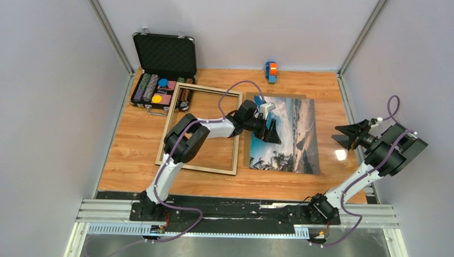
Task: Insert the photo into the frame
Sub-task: Pick up the photo frame item at the center of the board.
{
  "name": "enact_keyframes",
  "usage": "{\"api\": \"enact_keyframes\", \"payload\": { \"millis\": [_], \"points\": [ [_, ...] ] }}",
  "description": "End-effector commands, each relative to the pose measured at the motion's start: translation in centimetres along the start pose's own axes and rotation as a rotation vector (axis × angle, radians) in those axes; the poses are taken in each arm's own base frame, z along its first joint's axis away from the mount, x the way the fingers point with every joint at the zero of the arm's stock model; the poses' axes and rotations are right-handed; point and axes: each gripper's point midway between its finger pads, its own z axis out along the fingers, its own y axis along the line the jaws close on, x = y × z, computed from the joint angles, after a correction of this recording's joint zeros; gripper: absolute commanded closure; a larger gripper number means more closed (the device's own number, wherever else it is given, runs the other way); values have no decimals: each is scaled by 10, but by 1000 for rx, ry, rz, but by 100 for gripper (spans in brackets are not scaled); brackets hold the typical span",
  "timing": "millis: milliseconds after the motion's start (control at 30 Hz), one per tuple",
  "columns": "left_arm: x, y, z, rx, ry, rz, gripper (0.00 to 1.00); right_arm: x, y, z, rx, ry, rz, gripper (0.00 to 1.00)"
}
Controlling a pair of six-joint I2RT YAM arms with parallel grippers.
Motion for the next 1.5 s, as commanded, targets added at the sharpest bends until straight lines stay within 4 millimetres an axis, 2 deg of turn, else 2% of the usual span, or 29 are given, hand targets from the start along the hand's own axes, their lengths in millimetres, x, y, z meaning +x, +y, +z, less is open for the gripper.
{"api": "enact_keyframes", "payload": {
  "millis": [0, 167, 367, 433, 533, 567, 767, 900, 1100, 1300, 1467],
  "points": [
    [76, 26, -1, -98, 194, -159, 3, -35, -46, -17, 28, -85, -143, 43],
    [75, 27, -1, -104, 195, -157, 3, -33, -62, -19, 193, -75, -195, 52],
    [70, 26, -5, -119, 192, -134, 4, -35, -62, -21, 231, -79, -207, 69],
    [67, 25, -8, -127, 188, -119, 4, -36, -58, -22, 232, -81, -213, 77],
    [55, 22, -14, -135, 171, -94, 4, -39, -49, -23, 219, -89, -231, 96],
    [52, 21, -15, -136, 166, -91, 4, -40, -46, -23, 214, -90, -234, 100],
    [20, 28, -48, -177, 124, -88, 4, -42, -23, -23, 186, -102, -269, 100],
    [-11, 29, -83, -218, 67, -38, 4, -43, -2, -23, 143, -117, -282, 100],
    [-42, 39, -132, -279, -5, -16, 4, -41, 30, -17, 74, -120, -293, 100],
    [-53, 50, -165, -322, -63, -36, 4, -35, 54, -9, -3, -107, -290, 100],
    [-58, 57, -184, -351, -94, -41, 4, -27, 69, 2, -42, -79, -303, 100]
  ]
}}
